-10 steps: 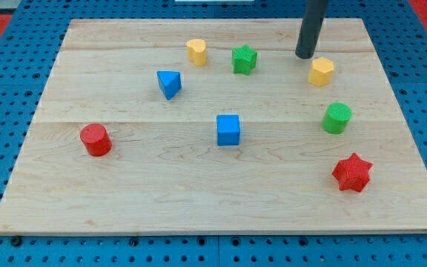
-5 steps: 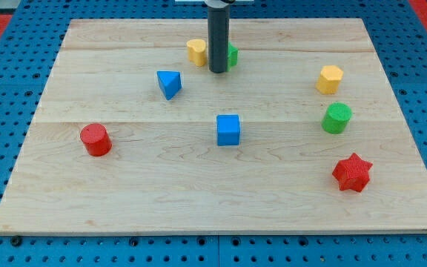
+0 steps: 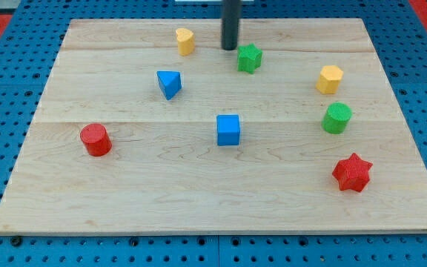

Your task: Slide the green star towards the bottom center

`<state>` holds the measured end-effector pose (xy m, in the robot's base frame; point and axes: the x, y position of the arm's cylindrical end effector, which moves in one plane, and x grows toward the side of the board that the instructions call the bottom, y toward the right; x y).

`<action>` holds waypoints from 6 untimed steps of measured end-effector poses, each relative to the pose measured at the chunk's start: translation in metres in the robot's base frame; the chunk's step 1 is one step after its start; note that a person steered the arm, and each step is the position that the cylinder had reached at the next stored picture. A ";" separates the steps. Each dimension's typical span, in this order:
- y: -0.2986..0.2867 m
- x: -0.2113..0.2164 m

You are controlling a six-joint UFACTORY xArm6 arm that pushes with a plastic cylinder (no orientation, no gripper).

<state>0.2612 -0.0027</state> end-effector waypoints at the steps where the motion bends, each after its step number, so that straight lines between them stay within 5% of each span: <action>1: -0.033 0.004; 2: -0.007 0.049; 4: 0.086 0.050; 5: 0.060 0.034; 6: 0.096 0.030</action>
